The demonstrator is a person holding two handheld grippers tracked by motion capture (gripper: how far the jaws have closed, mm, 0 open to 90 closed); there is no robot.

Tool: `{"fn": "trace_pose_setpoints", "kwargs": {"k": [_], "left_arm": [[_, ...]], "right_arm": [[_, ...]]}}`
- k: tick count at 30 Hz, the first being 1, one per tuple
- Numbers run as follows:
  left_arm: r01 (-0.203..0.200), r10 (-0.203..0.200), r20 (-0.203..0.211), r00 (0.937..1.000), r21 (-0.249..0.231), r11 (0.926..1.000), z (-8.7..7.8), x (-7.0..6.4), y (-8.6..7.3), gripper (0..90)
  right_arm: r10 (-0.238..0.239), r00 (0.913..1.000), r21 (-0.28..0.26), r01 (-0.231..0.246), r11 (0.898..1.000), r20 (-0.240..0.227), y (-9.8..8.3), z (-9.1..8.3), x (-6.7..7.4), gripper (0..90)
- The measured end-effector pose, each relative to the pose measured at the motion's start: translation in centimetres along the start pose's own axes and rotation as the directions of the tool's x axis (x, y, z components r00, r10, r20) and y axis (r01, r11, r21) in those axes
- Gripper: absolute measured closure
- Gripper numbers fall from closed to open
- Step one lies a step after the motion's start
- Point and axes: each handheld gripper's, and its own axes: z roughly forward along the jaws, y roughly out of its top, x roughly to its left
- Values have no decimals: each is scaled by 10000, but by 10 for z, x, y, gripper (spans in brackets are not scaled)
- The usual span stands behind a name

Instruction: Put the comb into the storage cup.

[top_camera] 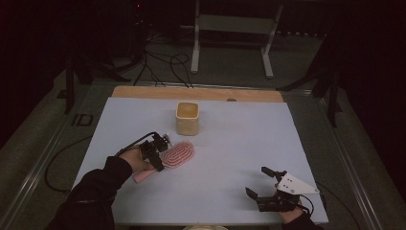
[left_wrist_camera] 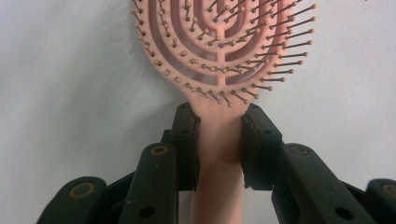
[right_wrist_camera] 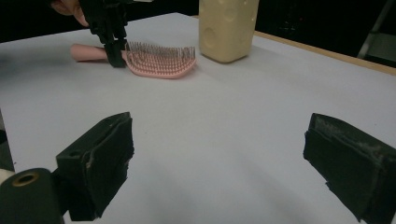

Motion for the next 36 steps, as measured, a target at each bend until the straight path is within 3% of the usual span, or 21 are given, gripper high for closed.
{"fn": "trace_pose_setpoints", "kwargs": {"k": [8,15,18,23,27,31,36], "left_arm": [[277,-276,29,9996,-400,9988,-3,2,-8,712],[167,-171,-33,9998,-771,9969,-10,-1,-13,713],[266,-265,22,9996,-1189,9926,-16,-4,-14,713],[139,-141,0,9999,-1715,9851,-23,-9,-15,713],[-152,167,57,9998,-1968,9803,-27,-16,-13,713],[-136,161,96,9998,-2140,9767,-29,-19,-11,714],[-428,459,81,9989,-2334,9714,-29,-25,-8,713]], "right_arm": [[55,10000,-11,-55,10000,-7,0,0,0,83],[52,10000,-12,-52,10000,-13,0,0,0,83],[73,10000,-21,-74,10000,-7,0,0,0,83],[89,10000,-33,-89,10000,-13,0,0,0,83],[80,10000,-40,-80,10000,5,0,0,-1,83],[113,9999,-34,-113,9999,-14,0,0,0,83],[133,9999,-43,-133,9999,7,0,0,-1,83]]}}
